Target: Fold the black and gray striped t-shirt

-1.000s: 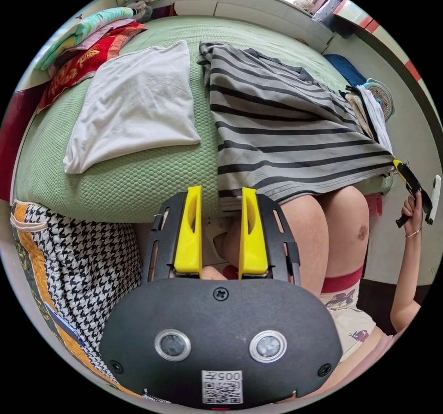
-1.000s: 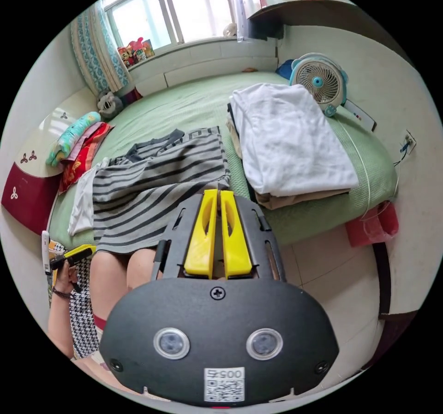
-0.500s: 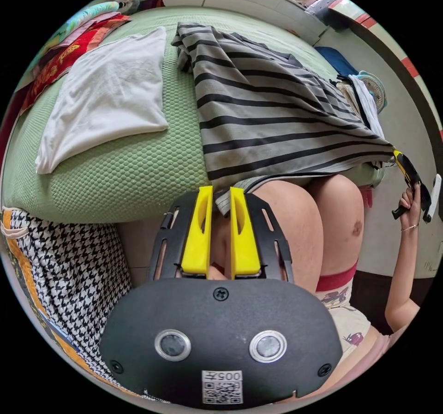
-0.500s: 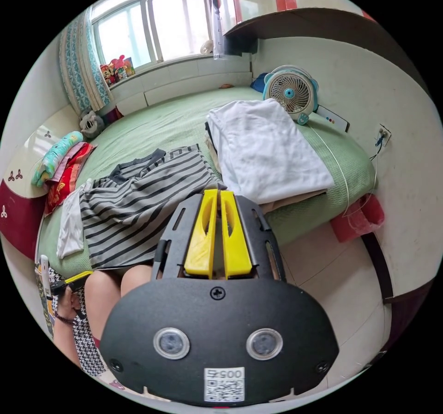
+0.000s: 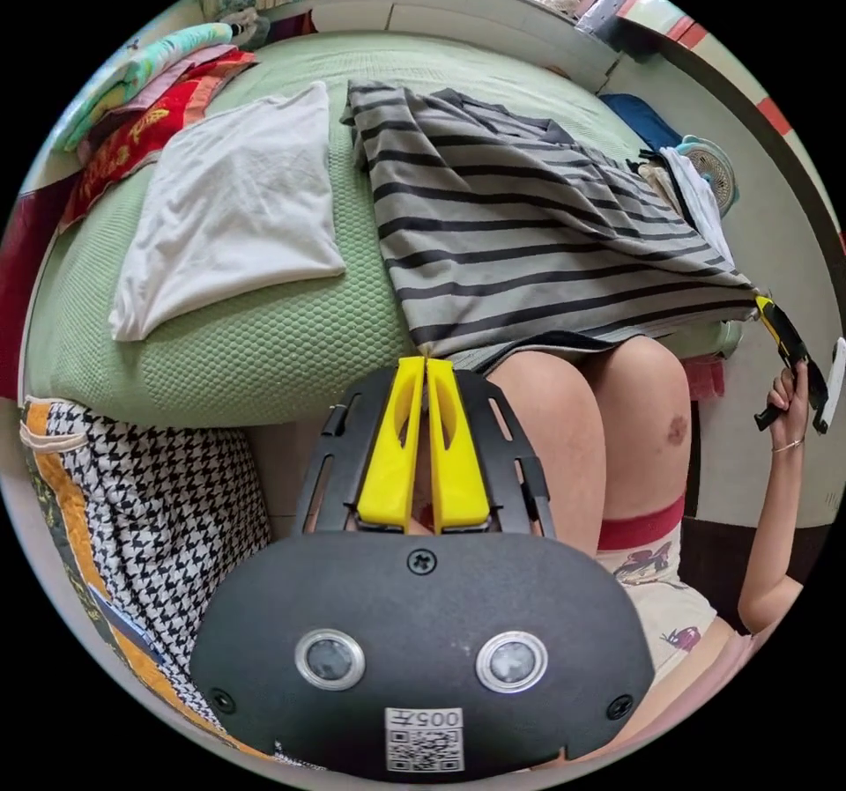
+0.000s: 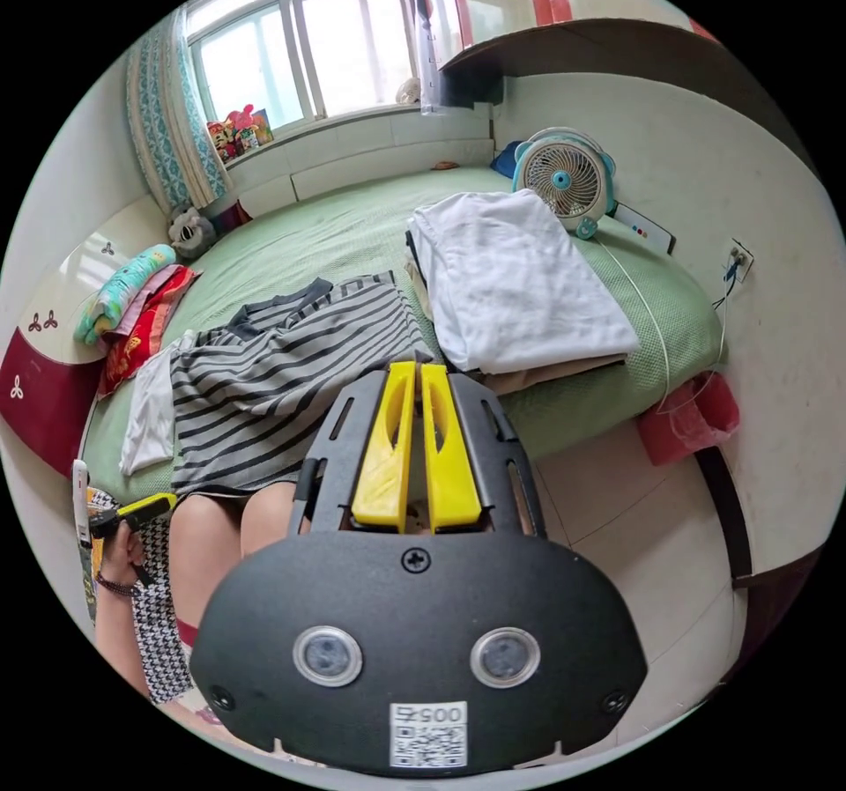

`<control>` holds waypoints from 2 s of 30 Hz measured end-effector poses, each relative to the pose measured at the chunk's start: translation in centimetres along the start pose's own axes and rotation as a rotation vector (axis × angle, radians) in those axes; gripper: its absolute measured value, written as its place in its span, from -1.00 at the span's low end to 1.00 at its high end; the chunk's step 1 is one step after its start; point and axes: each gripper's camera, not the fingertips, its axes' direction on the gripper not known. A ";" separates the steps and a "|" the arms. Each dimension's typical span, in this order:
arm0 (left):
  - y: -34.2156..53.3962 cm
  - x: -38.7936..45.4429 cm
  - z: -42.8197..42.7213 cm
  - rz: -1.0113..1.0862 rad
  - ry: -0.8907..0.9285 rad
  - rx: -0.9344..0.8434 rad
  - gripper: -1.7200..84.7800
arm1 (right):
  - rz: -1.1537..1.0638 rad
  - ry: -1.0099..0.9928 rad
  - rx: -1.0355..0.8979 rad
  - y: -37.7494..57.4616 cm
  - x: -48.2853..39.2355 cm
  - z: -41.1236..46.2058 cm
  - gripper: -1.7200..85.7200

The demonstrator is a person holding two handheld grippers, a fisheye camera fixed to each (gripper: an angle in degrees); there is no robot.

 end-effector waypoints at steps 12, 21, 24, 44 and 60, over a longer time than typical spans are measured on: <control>8.6 -0.1 -23.7 0.042 -0.018 0.302 -0.96 | -0.025 -0.006 0.117 0.2 2.3 -8.7 -0.98; 11.1 0.6 -26.5 0.036 -0.072 0.273 -0.96 | -0.016 -0.101 -0.147 2.7 4.8 1.6 -0.82; 11.2 0.5 -27.7 0.034 -0.073 0.255 -0.96 | -0.017 -0.085 -0.199 4.0 5.0 6.4 -0.77; 10.2 1.4 -34.4 0.024 -0.107 0.230 -0.96 | 0.051 -0.292 -0.497 3.8 4.7 22.5 -0.93; 12.4 3.5 -41.0 0.074 -0.086 0.279 -0.96 | -0.113 -0.224 -0.241 -2.2 3.9 3.7 -0.96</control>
